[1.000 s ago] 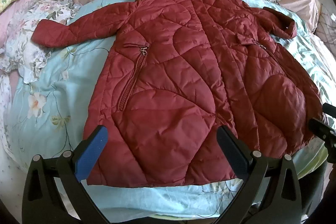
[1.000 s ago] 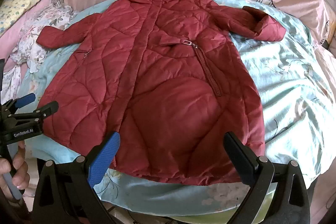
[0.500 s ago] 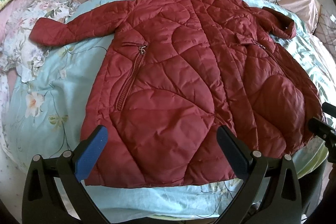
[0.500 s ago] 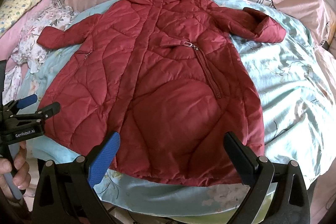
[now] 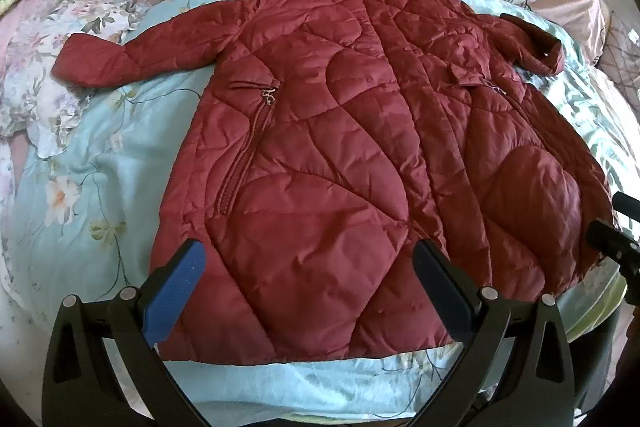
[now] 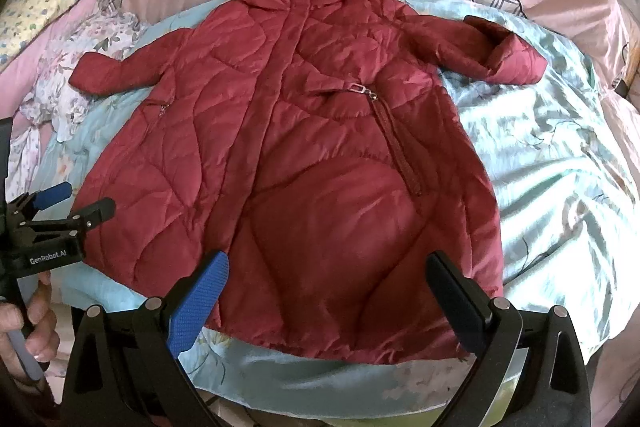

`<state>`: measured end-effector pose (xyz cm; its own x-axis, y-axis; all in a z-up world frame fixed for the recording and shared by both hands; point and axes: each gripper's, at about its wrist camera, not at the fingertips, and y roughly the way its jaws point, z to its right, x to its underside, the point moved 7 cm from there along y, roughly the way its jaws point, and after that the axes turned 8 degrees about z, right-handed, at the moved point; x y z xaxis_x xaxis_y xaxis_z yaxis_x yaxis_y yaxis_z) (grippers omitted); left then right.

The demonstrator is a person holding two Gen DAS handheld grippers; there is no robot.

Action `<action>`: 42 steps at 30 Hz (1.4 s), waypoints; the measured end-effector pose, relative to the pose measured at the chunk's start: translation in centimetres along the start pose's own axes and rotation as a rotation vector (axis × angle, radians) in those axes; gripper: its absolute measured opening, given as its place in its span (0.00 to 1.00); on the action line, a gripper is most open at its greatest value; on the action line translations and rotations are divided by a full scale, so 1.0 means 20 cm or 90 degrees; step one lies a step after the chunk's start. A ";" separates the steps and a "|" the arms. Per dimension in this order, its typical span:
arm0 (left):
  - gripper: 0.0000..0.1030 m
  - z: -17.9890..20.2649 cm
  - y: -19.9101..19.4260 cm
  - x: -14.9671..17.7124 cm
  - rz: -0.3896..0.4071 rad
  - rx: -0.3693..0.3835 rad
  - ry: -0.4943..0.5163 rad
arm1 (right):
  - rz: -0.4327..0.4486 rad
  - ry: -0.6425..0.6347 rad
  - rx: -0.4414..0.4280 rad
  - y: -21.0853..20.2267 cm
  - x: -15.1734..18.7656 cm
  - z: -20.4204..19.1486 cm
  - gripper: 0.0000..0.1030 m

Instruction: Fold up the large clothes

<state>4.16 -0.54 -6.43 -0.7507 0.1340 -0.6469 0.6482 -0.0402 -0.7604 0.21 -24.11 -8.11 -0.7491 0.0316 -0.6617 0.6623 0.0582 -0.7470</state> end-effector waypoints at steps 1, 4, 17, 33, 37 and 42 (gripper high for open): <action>1.00 0.00 -0.01 -0.01 0.013 0.004 -0.005 | -0.006 0.000 0.003 0.00 0.00 0.00 0.97; 1.00 0.01 0.01 -0.01 0.011 0.007 -0.006 | -0.020 0.001 0.008 0.00 -0.02 0.02 0.97; 1.00 -0.03 0.11 -0.11 0.037 0.029 -0.037 | 0.005 0.017 0.077 0.06 -0.18 0.29 0.97; 1.00 -0.11 0.28 -0.27 0.006 0.032 -0.069 | 0.055 0.084 0.104 0.21 -0.49 0.64 0.97; 1.00 -0.11 0.32 -0.31 0.002 0.045 -0.077 | 0.084 0.102 0.116 0.27 -0.62 0.78 0.97; 1.00 -0.10 0.37 -0.38 0.009 0.053 -0.080 | 0.095 0.154 0.158 0.42 -0.79 1.04 0.95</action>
<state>14.93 0.10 -6.92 -0.7547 0.0082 -0.6560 0.6502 -0.1243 -0.7495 17.93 -44.87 -5.27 -0.6065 0.2583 -0.7519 0.7251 -0.2081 -0.6564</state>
